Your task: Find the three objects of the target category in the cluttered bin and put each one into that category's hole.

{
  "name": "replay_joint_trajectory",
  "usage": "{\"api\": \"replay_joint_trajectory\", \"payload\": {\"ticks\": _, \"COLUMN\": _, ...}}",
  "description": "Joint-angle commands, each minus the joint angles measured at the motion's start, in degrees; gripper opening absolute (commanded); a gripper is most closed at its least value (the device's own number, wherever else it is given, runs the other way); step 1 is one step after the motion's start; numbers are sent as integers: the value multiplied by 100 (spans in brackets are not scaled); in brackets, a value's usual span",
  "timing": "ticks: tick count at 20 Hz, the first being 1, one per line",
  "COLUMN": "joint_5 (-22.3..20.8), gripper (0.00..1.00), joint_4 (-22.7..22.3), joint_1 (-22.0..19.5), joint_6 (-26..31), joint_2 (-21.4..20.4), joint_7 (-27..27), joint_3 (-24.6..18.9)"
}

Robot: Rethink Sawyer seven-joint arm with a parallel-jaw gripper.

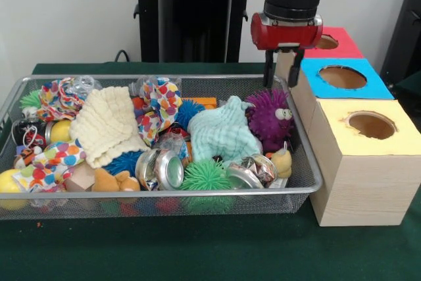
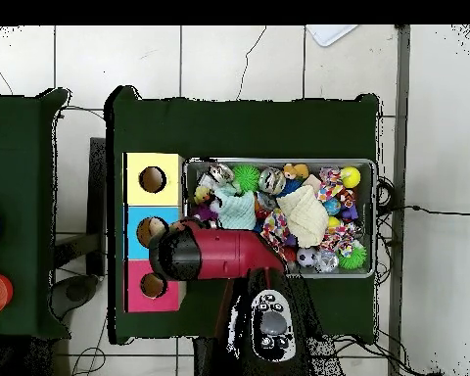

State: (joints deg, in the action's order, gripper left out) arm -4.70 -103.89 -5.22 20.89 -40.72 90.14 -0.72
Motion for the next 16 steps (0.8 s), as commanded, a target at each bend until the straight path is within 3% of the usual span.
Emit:
{"api": "replay_joint_trajectory", "payload": {"ticks": 1, "joint_5": 34, "gripper": 100, "joint_4": 353, "joint_1": -74, "joint_6": 106, "joint_2": 300, "joint_7": 529, "joint_3": -568}}
{"api": "replay_joint_trajectory", "payload": {"ticks": 11, "joint_5": -42, "gripper": 100, "joint_4": 780, "joint_1": -62, "joint_6": 251, "joint_2": 517, "joint_7": 429, "joint_3": -536}}
{"api": "replay_joint_trajectory", "payload": {"ticks": 16, "joint_5": -240, "gripper": 100, "joint_4": 932, "joint_1": -91, "joint_6": -134, "joint_2": 869, "joint_7": 375, "joint_3": -488}}
